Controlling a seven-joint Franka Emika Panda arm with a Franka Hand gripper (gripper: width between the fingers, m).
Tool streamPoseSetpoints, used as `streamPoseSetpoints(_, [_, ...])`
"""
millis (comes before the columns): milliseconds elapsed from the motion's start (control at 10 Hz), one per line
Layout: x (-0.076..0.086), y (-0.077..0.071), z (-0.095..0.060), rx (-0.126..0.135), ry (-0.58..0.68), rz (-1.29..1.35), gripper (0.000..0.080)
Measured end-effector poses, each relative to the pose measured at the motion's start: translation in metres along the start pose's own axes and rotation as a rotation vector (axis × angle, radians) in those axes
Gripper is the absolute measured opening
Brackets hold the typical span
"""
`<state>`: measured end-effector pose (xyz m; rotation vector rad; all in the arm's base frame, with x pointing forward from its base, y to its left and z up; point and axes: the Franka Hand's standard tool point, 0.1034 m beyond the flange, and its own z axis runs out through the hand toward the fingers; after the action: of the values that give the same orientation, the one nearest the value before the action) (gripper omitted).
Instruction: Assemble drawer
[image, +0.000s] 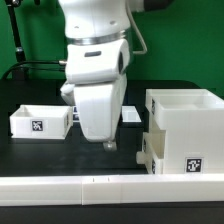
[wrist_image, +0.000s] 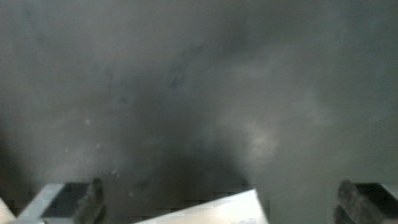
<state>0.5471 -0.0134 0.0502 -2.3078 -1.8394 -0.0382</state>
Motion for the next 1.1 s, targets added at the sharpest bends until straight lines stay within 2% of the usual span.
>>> streamPoseSetpoints(200, [-0.017,-0.009,-0.01,-0.024,-0.006,0.029,0.0649])
streamPoseSetpoints(400, [-0.037,-0.024,-0.014,-0.045,-0.014,0.051,0.0649])
streamPoseSetpoints(500, [-0.045,-0.024,-0.014,-0.043,-0.014,0.038,0.0649])
streamPoseSetpoints(1100, [-0.047,-0.024,-0.013,-0.045,-0.014,0.075,0.0649])
